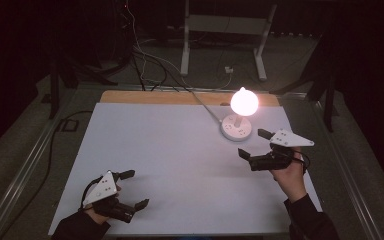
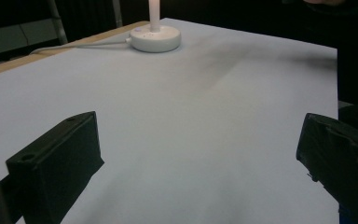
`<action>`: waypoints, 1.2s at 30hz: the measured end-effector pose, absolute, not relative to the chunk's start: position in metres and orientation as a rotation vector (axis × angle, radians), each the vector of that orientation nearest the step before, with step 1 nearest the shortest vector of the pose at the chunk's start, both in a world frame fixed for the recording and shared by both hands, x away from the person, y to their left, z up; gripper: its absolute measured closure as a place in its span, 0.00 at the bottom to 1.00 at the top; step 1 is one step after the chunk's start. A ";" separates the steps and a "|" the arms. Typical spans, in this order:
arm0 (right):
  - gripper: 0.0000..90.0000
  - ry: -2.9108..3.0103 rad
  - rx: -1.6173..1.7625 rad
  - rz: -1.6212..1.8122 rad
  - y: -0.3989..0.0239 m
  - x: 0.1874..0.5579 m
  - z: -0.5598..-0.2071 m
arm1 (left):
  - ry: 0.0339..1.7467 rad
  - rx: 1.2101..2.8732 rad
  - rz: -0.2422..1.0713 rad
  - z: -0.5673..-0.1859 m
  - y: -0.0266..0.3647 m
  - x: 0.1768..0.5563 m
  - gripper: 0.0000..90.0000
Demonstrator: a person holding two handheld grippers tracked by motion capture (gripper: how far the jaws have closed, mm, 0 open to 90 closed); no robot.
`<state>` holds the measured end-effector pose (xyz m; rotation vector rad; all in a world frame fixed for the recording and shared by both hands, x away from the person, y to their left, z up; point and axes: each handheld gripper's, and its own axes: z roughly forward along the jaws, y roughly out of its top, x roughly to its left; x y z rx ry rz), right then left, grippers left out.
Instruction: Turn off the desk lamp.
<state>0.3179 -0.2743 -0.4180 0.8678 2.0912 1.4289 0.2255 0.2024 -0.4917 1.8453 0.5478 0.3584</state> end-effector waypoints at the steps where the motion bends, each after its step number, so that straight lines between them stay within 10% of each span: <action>1: 0.00 2.091 0.868 1.429 -0.274 0.318 -0.418 | 0.548 1.843 0.357 -0.492 0.202 0.225 0.01; 22: 0.00 2.013 1.081 1.286 -0.291 0.379 -0.445 | 0.548 1.848 0.356 -0.492 0.202 0.225 0.01; 36: 0.39 1.940 1.251 1.132 -0.305 0.411 -0.469 | 0.546 1.848 0.355 -0.492 0.202 0.226 0.01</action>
